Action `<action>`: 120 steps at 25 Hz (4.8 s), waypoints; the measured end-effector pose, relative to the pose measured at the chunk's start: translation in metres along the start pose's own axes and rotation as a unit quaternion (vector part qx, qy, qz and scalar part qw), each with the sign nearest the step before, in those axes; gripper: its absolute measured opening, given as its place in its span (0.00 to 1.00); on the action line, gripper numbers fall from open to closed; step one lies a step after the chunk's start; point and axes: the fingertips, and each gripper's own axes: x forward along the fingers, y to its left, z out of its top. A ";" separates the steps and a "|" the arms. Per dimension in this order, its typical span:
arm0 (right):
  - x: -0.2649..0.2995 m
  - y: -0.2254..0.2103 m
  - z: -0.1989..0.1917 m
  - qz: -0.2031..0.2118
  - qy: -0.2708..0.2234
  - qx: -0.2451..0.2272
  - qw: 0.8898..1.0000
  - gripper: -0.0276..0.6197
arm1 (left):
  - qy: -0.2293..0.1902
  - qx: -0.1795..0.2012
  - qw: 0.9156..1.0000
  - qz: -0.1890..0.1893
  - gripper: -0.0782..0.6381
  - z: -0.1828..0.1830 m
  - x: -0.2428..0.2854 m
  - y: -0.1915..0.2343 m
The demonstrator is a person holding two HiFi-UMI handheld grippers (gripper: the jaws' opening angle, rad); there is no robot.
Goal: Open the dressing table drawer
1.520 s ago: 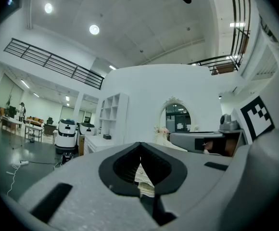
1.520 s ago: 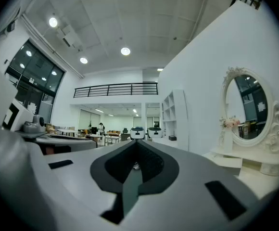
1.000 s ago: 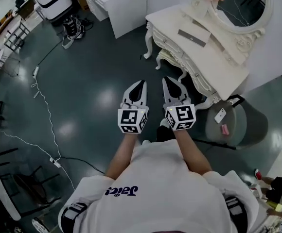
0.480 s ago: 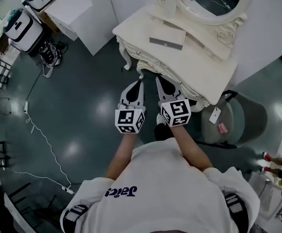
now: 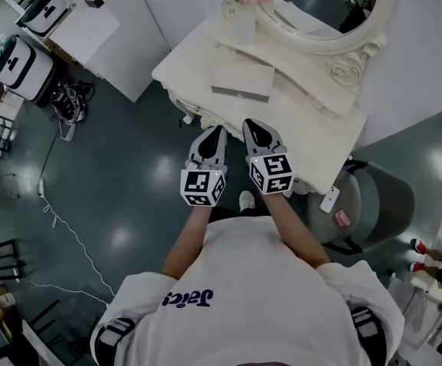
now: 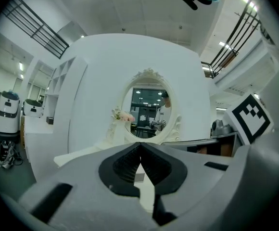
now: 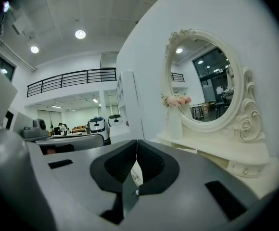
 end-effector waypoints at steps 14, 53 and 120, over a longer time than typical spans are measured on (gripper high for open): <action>0.081 -0.085 -0.046 -0.082 0.058 0.052 0.994 0.06 | 0.047 0.000 0.995 -0.090 0.13 -0.039 0.118 0.032; 0.225 -0.134 -0.217 -0.187 0.216 0.181 0.941 0.22 | 0.165 -0.053 0.968 -0.183 0.13 -0.123 0.192 0.134; 0.119 -0.066 -0.140 -0.169 0.161 0.098 0.968 0.15 | 0.123 -0.070 0.979 -0.149 0.13 -0.084 0.136 0.116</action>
